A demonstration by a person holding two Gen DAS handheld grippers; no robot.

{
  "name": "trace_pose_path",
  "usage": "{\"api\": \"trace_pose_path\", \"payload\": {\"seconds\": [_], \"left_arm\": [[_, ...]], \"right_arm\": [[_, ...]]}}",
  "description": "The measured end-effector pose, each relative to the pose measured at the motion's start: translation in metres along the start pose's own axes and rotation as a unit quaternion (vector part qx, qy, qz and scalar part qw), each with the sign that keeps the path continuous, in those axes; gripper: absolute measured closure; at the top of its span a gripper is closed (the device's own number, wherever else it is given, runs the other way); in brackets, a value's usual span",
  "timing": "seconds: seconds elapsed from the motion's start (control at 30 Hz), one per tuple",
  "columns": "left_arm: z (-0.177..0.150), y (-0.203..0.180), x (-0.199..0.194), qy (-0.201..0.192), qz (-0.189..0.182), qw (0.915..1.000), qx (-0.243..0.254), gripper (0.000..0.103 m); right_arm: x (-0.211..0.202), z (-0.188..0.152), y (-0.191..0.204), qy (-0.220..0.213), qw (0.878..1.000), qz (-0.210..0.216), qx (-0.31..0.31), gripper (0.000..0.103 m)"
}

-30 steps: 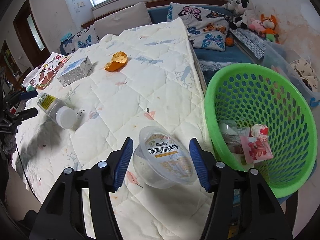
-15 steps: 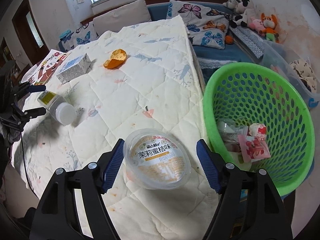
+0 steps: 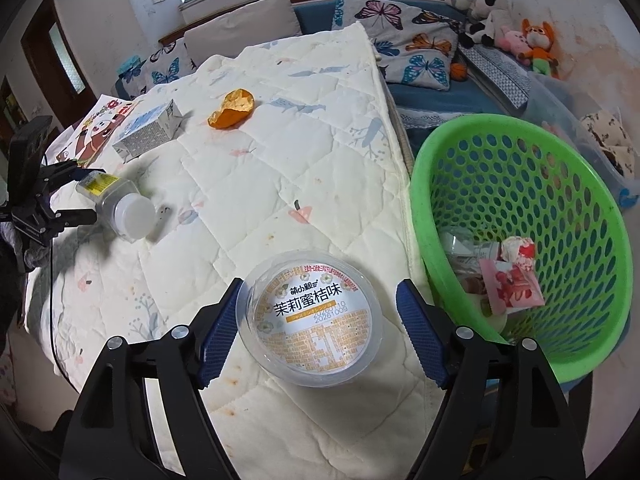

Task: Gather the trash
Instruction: 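Lift the juice bottle with the left tool while the right tool holds the yogurt cup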

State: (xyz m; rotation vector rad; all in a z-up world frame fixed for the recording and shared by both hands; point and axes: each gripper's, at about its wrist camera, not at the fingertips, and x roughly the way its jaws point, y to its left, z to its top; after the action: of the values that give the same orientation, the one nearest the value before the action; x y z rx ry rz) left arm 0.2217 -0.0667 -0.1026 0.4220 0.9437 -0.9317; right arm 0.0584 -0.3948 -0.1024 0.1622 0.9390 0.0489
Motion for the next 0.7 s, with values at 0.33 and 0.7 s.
{"api": "trace_pose_path", "payload": {"seconds": [0.33, 0.7], "left_arm": [[0.001, 0.007, 0.001, -0.025, -0.037, 0.9987, -0.023, 0.007], [-0.012, -0.042, -0.013, -0.003, -0.027, 0.9967, 0.076, 0.008]], "right_arm": [[-0.001, -0.002, 0.001, 0.003, 1.000, 0.001, 0.006, 0.025], [-0.003, -0.006, -0.004, -0.001, 1.000, 0.008, 0.013, 0.023]]}}
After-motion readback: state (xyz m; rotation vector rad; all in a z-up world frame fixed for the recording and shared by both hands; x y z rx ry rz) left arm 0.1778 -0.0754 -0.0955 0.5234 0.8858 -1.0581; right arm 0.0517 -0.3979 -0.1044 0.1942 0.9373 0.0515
